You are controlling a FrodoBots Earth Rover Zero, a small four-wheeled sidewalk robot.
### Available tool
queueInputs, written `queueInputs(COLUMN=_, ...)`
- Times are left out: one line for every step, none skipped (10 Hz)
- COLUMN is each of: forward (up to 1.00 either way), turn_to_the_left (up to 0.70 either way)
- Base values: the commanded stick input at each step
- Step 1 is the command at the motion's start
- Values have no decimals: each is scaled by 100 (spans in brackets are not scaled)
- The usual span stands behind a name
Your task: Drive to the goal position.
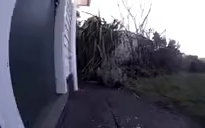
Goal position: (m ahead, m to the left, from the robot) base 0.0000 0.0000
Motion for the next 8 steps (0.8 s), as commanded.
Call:
queueInputs(forward=50, turn_to_the_left=-47)
queueInputs(forward=50, turn_to_the_left=-47)
queueInputs(forward=50, turn_to_the_left=-47)
queueInputs(forward=50, turn_to_the_left=-47)
queueInputs(forward=50, turn_to_the_left=-47)
queueInputs(forward=50, turn_to_the_left=-47)
queueInputs(forward=50, turn_to_the_left=-47)
queueInputs(forward=50, turn_to_the_left=-47)
